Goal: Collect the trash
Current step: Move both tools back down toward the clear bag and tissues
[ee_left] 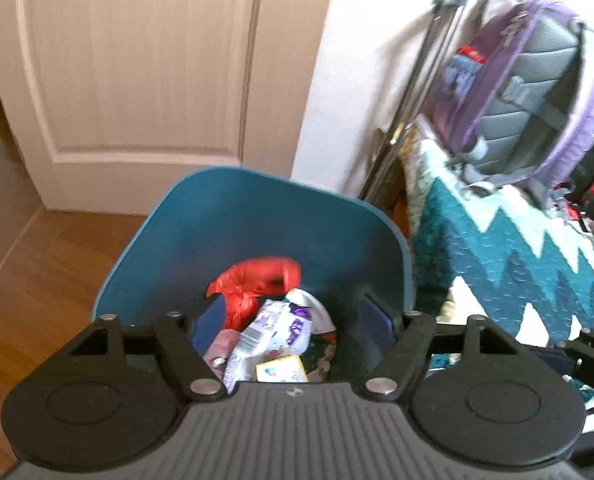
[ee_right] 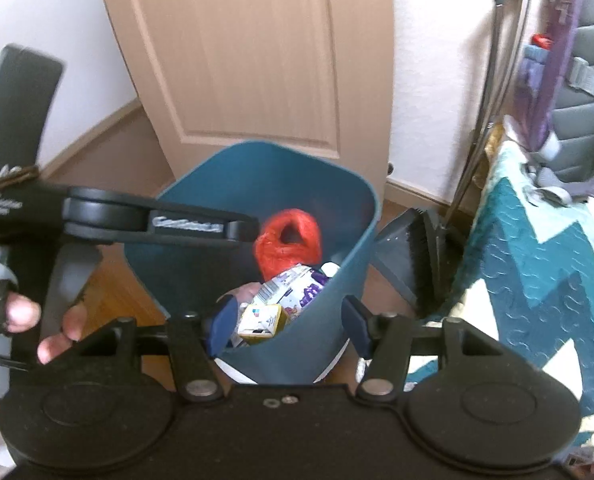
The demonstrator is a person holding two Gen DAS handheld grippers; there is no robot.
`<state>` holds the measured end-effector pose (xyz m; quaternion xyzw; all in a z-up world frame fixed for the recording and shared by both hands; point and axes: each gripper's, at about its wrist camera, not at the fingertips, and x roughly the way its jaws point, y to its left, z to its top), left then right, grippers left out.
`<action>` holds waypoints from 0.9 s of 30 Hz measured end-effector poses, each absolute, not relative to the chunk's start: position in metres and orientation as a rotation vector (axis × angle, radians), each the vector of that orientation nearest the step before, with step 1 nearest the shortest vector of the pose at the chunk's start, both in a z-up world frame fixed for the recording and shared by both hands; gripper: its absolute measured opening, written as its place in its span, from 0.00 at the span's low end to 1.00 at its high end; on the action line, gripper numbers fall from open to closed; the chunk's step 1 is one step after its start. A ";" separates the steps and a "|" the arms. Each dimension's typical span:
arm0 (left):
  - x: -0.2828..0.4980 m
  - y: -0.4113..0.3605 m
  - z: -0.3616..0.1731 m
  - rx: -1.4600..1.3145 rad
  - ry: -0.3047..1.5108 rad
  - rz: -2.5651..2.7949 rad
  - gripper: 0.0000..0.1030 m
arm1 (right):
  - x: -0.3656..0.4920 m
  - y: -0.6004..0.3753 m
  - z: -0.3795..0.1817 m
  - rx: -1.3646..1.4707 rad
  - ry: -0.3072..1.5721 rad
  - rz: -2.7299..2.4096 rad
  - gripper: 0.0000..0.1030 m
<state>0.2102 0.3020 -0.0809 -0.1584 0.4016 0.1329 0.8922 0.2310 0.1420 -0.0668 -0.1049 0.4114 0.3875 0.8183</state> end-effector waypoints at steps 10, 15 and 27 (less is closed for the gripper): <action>0.168 0.255 -0.021 -0.300 0.738 0.190 0.77 | 0.204 0.070 -0.026 -0.156 0.817 0.834 0.56; 0.147 0.227 0.006 -0.273 0.697 0.140 0.78 | 0.185 0.037 -0.008 -0.130 0.784 0.841 0.57; 0.107 0.146 0.028 -0.212 0.601 0.076 0.99 | 0.139 -0.057 0.013 -0.097 0.720 0.814 0.57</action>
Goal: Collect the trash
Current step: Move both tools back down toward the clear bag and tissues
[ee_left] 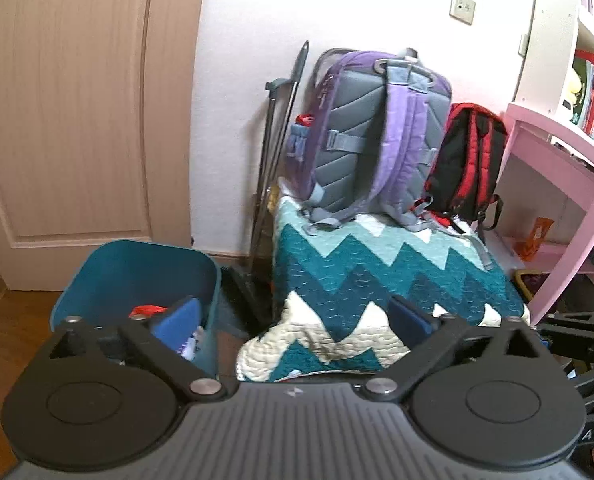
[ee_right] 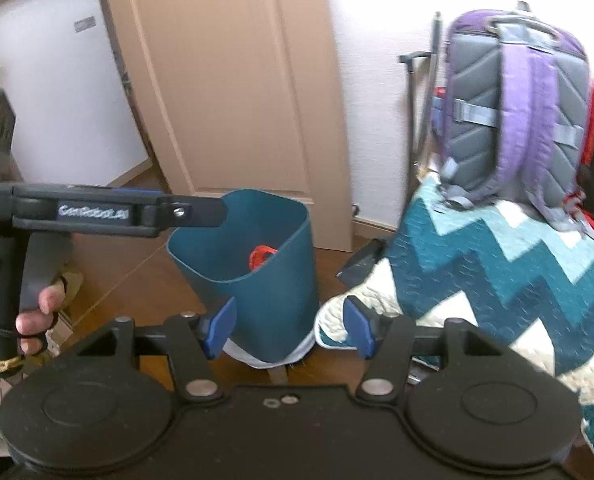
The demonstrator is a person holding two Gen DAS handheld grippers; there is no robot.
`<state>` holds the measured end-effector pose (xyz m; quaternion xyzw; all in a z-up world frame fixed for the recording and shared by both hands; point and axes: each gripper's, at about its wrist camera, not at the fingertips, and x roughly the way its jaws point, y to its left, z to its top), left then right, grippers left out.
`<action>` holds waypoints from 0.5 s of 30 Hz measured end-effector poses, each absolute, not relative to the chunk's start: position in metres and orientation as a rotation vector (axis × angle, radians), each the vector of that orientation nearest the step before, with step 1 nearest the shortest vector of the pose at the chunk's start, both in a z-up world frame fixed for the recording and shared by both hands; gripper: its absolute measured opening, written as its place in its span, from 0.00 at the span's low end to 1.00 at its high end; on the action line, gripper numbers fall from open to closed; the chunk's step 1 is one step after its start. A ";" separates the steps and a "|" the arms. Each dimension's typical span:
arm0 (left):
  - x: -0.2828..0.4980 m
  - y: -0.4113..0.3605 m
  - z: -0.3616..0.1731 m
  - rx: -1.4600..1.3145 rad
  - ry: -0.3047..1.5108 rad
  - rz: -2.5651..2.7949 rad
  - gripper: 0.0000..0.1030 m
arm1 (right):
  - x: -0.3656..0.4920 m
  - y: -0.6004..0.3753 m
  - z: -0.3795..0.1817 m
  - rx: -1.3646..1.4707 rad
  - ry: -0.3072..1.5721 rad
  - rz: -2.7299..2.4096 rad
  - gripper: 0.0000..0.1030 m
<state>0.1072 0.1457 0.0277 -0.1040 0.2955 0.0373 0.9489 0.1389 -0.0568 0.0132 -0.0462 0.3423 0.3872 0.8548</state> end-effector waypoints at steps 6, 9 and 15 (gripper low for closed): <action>0.120 0.110 -0.002 -0.222 0.635 0.061 0.99 | 0.145 -0.109 -0.016 -0.041 0.760 0.740 0.57; 0.132 0.091 -0.028 -0.200 0.691 0.050 0.99 | 0.154 -0.133 -0.047 -0.003 0.824 0.688 0.57; 0.165 0.063 -0.105 -0.267 0.866 0.028 0.99 | 0.185 -0.164 -0.129 0.012 0.985 0.639 0.57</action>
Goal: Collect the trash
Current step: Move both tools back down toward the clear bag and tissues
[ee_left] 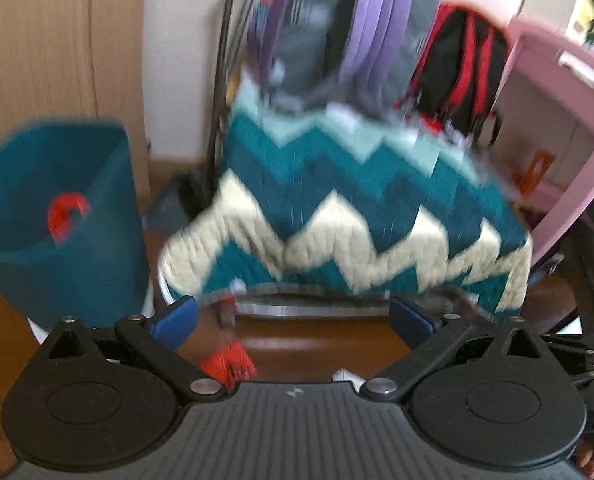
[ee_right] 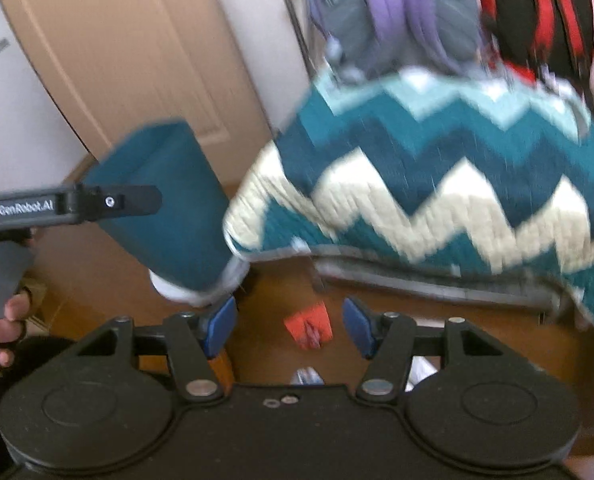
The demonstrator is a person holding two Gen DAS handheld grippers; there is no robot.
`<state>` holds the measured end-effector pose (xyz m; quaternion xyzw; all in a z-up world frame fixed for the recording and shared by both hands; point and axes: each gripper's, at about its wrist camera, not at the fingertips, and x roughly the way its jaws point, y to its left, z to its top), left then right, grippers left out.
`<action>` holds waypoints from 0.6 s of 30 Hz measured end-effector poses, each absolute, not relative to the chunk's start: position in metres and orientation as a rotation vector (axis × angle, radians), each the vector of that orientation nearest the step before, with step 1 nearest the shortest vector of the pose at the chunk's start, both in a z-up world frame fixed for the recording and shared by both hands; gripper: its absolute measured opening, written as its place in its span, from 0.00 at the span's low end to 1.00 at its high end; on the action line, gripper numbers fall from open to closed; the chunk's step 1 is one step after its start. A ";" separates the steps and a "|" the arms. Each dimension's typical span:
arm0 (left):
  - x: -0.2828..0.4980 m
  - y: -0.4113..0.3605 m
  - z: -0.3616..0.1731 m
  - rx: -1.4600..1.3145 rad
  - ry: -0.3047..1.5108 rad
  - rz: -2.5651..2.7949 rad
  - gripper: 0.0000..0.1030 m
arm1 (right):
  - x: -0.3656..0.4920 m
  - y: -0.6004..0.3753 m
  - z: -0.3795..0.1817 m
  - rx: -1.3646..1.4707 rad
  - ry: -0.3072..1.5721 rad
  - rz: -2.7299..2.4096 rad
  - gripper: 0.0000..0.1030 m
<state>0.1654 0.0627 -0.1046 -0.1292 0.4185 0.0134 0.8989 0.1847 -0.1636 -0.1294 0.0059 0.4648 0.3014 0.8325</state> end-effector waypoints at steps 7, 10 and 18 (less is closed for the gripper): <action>0.204 0.047 -0.204 -0.319 1.053 0.094 0.99 | 0.217 -0.176 -0.228 -0.053 1.167 0.618 0.57; 0.221 0.046 -0.245 -0.320 1.145 0.122 0.99 | 0.235 -0.177 -0.270 -0.074 1.250 0.593 0.57; 0.246 0.034 -0.358 -0.311 1.410 0.143 0.99 | 0.269 -0.171 -0.370 -0.172 1.428 0.561 0.57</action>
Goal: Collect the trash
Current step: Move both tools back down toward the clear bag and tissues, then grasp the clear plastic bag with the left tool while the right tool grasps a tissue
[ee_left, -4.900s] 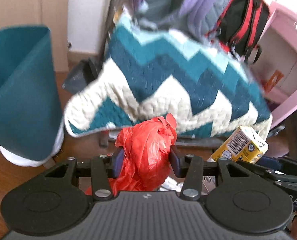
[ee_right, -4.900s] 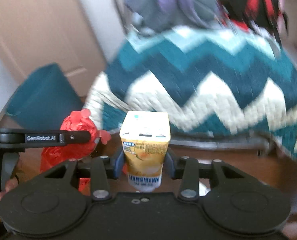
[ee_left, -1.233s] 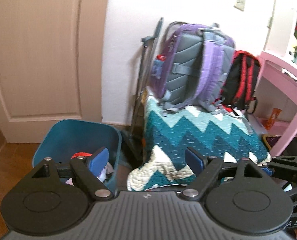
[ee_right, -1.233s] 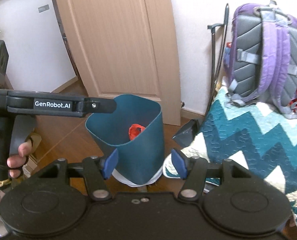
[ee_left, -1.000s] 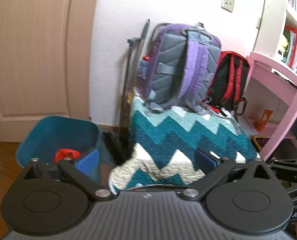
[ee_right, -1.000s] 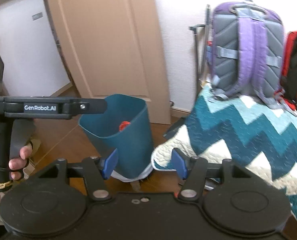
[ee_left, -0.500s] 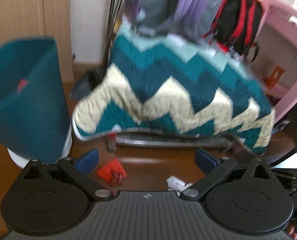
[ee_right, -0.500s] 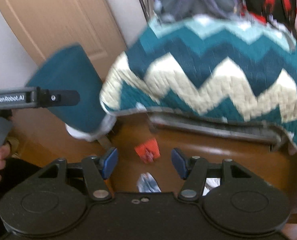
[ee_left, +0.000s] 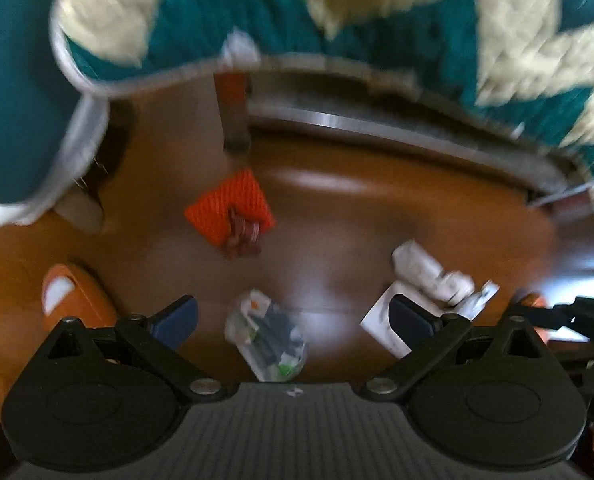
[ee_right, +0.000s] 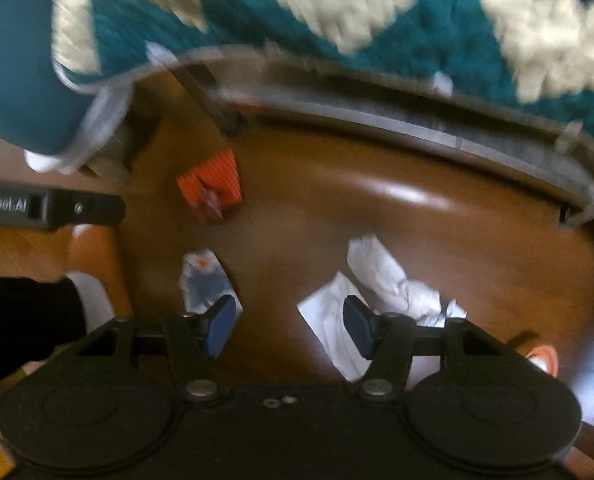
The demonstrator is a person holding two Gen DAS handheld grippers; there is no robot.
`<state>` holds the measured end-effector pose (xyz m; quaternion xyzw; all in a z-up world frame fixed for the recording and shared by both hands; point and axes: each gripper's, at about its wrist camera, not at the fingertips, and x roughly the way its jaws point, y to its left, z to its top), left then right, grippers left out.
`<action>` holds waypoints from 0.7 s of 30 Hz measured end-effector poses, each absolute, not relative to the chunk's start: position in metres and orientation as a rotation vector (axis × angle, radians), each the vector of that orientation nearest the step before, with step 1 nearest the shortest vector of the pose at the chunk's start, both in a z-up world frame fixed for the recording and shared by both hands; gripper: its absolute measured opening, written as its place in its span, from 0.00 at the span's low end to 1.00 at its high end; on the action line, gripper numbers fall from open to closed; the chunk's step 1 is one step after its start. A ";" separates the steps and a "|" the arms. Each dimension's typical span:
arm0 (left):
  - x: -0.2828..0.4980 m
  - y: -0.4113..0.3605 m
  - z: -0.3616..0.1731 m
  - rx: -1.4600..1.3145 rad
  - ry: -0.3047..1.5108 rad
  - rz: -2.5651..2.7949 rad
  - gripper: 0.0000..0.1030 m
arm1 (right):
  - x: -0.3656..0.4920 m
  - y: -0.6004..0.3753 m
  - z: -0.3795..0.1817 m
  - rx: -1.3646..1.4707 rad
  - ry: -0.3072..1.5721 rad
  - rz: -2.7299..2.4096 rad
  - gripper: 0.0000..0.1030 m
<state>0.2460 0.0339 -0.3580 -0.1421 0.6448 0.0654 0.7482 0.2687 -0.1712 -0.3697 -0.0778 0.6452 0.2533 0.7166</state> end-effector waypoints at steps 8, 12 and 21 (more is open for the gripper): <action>0.253 0.024 -0.457 -0.246 1.590 0.152 0.98 | 0.279 -0.166 -0.449 -0.294 1.540 0.563 0.57; 0.254 0.020 -0.496 -0.225 1.651 0.128 0.98 | 0.286 -0.162 -0.475 -0.326 1.556 0.595 0.57; 0.252 0.018 -0.551 -0.259 1.736 0.124 0.89 | 0.298 -0.151 -0.521 -0.363 1.563 0.617 0.56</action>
